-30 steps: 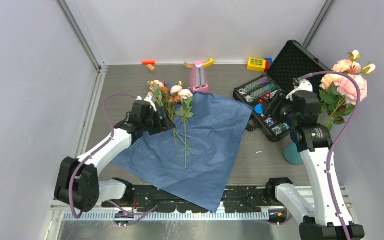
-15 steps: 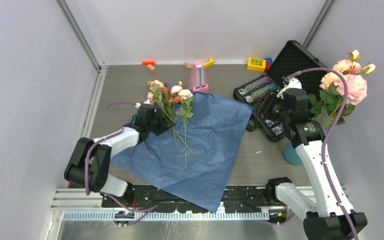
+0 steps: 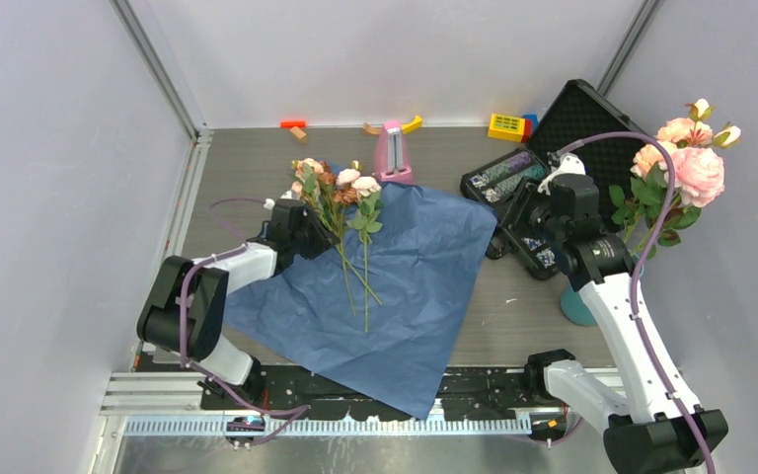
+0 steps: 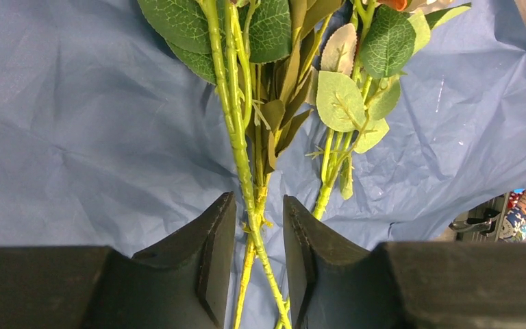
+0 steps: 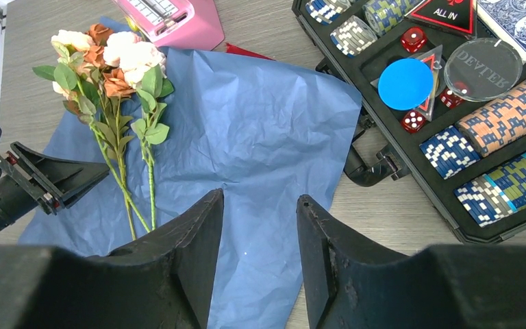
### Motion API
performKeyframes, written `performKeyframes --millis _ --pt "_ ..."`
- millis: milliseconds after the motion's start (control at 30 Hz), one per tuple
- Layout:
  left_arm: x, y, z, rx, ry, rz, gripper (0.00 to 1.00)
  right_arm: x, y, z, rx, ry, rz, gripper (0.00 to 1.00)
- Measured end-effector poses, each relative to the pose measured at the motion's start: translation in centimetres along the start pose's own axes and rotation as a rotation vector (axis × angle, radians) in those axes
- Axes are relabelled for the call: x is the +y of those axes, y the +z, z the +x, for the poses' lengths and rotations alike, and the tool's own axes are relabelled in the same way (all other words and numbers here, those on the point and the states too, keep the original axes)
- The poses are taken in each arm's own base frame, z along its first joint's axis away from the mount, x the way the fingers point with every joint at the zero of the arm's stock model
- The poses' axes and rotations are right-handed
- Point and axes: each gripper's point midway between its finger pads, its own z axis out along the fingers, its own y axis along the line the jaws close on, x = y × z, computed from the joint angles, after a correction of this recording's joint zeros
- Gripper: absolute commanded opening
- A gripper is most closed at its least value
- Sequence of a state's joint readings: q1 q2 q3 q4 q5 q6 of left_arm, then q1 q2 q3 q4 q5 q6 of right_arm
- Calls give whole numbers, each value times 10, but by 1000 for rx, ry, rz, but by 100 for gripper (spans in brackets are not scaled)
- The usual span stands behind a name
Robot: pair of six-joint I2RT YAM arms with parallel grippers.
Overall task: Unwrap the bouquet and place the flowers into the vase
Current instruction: Pick up the fake flower from the wrapping paper.
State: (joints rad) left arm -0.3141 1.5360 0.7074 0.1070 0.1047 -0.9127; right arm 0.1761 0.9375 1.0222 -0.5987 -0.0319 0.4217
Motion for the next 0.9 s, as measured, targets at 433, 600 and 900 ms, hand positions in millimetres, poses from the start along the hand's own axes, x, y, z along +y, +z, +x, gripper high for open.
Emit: performKeyframes --millis 433,600,900 --pt "9 17 -3 13 -11 -33 25 7 3 7 18 -17 -5 47" --pt "11 19 -8 3 -22 -36 23 9 5 9 23 -25 -1 46" --pt "15 25 -12 -3 -34 -39 22 12 11 16 45 -30 8 46"
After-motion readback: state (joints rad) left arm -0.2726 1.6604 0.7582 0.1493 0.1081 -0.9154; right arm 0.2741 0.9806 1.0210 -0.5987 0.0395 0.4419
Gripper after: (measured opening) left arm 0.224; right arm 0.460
